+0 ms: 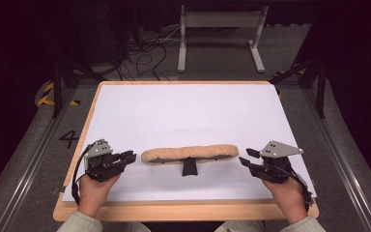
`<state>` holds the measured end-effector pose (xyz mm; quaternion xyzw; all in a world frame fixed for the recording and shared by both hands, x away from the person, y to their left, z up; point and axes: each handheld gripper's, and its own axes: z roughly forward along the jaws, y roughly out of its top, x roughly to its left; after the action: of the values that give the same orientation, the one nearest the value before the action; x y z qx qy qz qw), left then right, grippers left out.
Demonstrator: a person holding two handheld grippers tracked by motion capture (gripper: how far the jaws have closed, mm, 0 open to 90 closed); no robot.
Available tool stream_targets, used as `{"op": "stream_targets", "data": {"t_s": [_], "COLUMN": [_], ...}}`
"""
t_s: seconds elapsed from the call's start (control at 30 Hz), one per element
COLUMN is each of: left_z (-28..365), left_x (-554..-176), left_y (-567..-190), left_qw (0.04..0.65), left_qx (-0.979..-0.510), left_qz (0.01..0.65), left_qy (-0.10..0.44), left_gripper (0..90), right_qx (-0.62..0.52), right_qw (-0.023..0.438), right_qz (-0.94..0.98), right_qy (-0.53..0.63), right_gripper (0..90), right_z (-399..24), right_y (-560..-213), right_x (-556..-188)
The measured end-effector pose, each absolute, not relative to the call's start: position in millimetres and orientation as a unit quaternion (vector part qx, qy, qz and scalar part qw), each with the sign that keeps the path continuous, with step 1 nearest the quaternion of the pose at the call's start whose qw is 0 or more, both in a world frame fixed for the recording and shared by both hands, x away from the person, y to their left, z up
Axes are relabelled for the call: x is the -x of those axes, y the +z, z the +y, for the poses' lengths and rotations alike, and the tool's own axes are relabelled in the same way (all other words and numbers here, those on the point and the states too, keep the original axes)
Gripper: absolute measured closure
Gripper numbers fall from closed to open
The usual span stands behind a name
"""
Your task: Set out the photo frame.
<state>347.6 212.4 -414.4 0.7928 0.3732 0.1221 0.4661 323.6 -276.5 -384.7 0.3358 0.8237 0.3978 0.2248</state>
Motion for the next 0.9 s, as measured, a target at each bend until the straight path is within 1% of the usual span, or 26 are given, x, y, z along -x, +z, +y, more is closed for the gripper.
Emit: {"op": "stream_targets", "data": {"t_s": [0.03,0.1,0.17,0.23,0.27,0.37,0.4,0.47,0.7,0.9], "left_z": [211.3,208.5,202.2,198.9,196.5,195.1,195.1,195.1,191.6,187.8], "left_x": [-348.8,-352.2,-355.9,-358.5,-359.7,-362.9,-363.3,-363.9,-366.0,-367.1], "left_y": [-415.4,-418.0,-421.4,-422.7,-423.7,-424.7,-424.8,-425.5,-427.9,-429.6], "left_qw": [0.463,0.457,0.452,0.445,0.442,0.438,0.439,0.439,0.436,0.433], "left_qx": [-0.793,-0.796,-0.799,-0.805,-0.807,-0.809,-0.809,-0.809,-0.809,-0.814], "left_qz": [0.375,0.375,0.373,0.366,0.369,0.368,0.369,0.369,0.371,0.365], "left_qy": [0.125,0.132,0.135,0.136,0.136,0.134,0.133,0.132,0.130,0.126], "left_gripper": [78.9,84.5,86.3,87.0,87.7,89.5,89.6,89.8,89.8,89.8], "right_qx": [-0.336,-0.335,-0.332,-0.330,-0.325,-0.329,-0.329,-0.319,-0.311,-0.316], "right_qw": [0.225,0.211,0.208,0.207,0.209,0.211,0.208,0.198,0.168,0.154], "right_qz": [0.824,0.831,0.835,0.838,0.842,0.842,0.844,0.852,0.863,0.866], "right_qy": [0.398,0.391,0.386,0.383,0.377,0.371,0.369,0.364,0.360,0.356], "right_gripper": [63.6,72.4,75.1,75.7,78.3,81.9,86.2,89.9,90.0,90.0], "right_z": [-276.5,-278.9,-278.9,-278.5,-277.9,-276.0,-275.2,-273.5,-261.5,-253.9], "right_y": [-384.7,-386.1,-387.2,-387.8,-389.1,-391.9,-393.1,-395.4,-410.1,-418.5], "right_x": [-323.6,-322.3,-321.7,-321.8,-322.2,-324.2,-324.8,-326.1,-337.7,-347.3]}}
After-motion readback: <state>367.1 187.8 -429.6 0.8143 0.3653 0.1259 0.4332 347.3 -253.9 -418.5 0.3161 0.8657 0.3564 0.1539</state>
